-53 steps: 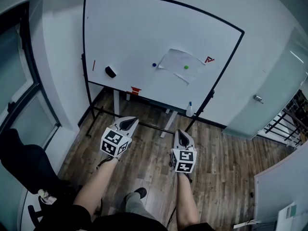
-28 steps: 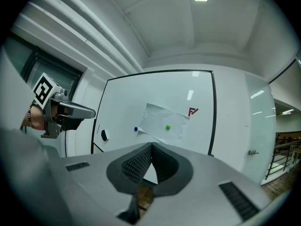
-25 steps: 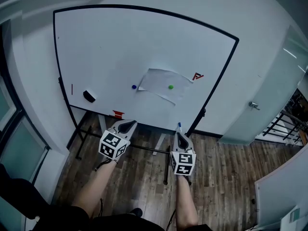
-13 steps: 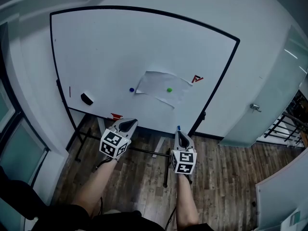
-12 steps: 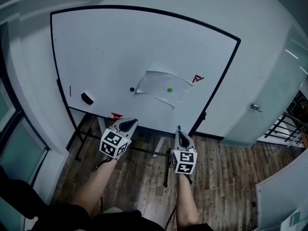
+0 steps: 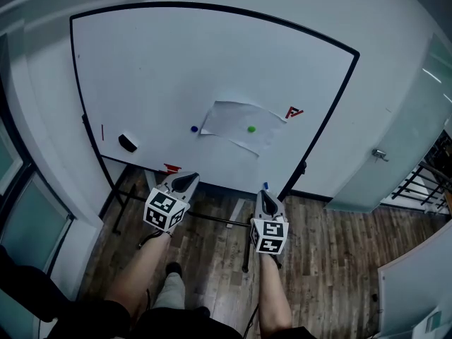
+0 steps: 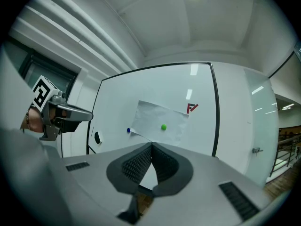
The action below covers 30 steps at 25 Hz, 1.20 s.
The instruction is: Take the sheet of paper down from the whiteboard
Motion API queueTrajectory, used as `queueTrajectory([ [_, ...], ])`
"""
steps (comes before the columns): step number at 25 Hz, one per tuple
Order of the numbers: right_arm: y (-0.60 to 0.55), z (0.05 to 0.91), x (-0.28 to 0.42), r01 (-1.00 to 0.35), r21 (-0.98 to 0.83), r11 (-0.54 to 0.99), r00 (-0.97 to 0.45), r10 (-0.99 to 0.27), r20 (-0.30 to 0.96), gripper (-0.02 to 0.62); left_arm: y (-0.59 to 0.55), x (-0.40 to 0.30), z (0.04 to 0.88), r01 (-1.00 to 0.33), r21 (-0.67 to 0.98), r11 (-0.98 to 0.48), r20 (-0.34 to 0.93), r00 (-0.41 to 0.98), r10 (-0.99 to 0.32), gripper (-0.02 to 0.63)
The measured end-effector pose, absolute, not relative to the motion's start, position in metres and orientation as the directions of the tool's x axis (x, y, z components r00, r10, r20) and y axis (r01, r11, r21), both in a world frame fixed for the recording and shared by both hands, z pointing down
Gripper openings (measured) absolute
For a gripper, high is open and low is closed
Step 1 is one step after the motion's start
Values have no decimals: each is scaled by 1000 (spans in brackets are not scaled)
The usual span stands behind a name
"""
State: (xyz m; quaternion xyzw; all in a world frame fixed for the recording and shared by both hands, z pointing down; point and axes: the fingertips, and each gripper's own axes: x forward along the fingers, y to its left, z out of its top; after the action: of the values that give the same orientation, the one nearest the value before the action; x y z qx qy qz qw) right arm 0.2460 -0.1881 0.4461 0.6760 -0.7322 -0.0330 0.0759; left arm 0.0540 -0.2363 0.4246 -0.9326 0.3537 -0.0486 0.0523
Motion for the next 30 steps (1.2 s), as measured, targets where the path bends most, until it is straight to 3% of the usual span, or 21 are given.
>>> queueTrajectory([
  [30,-350,435,271,-984,172,40,-30,-998,59,23,-410,82,416,-633,-140,-761,34,765,-643,20],
])
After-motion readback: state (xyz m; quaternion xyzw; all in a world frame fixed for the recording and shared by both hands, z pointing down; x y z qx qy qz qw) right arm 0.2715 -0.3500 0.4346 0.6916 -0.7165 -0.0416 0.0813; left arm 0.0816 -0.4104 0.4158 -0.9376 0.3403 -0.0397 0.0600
